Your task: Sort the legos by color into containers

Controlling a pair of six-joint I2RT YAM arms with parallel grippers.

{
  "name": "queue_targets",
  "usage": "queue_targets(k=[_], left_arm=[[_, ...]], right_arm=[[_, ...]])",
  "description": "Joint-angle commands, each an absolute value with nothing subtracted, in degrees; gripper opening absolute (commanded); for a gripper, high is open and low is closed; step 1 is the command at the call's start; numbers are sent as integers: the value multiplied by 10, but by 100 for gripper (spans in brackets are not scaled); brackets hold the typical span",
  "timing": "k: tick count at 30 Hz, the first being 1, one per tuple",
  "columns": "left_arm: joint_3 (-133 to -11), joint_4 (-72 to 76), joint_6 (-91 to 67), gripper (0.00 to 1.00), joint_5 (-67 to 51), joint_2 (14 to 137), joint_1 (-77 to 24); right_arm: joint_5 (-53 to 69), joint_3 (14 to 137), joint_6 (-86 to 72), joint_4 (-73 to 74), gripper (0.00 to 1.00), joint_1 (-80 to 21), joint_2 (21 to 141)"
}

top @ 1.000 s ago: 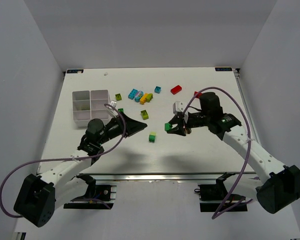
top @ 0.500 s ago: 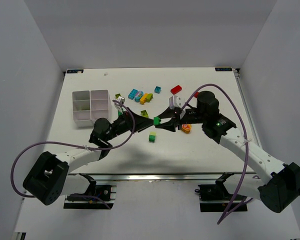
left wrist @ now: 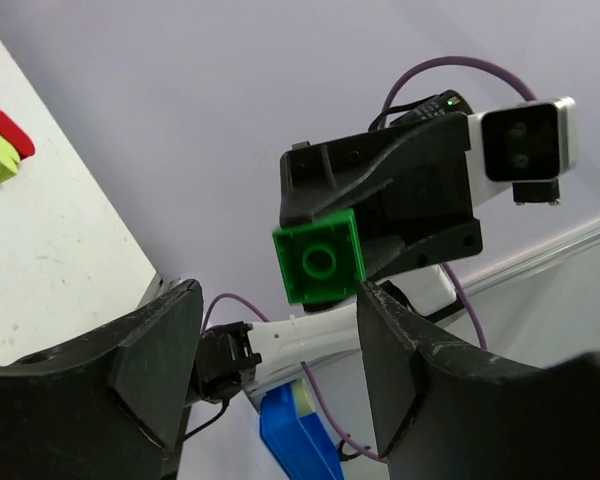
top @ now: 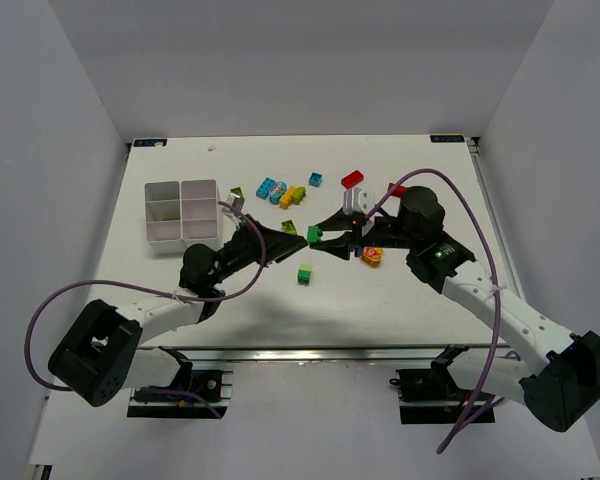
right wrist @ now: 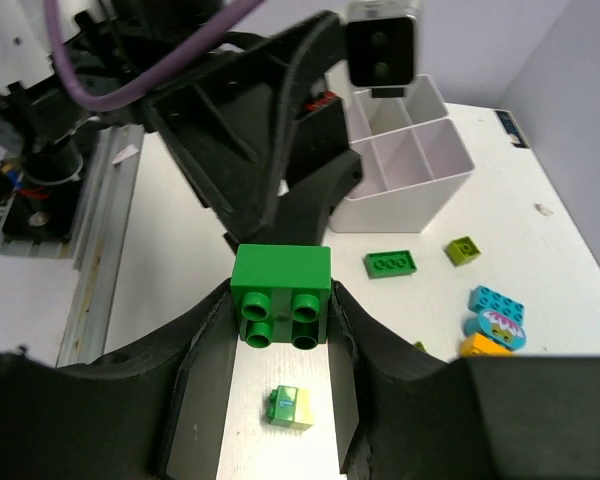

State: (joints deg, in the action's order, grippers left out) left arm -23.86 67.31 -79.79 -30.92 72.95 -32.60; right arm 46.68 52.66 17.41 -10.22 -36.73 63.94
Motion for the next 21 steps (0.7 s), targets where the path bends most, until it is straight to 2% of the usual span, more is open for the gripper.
queue_targets(k=[1,21], left_arm=[[-230,721,-806,72,-291,711,-330],[-229,780,-838,72,-294,745,-330]], right_arm=[[416,522,151,-148,0,-368,614],[411,517,158,-163,0,-393,645]])
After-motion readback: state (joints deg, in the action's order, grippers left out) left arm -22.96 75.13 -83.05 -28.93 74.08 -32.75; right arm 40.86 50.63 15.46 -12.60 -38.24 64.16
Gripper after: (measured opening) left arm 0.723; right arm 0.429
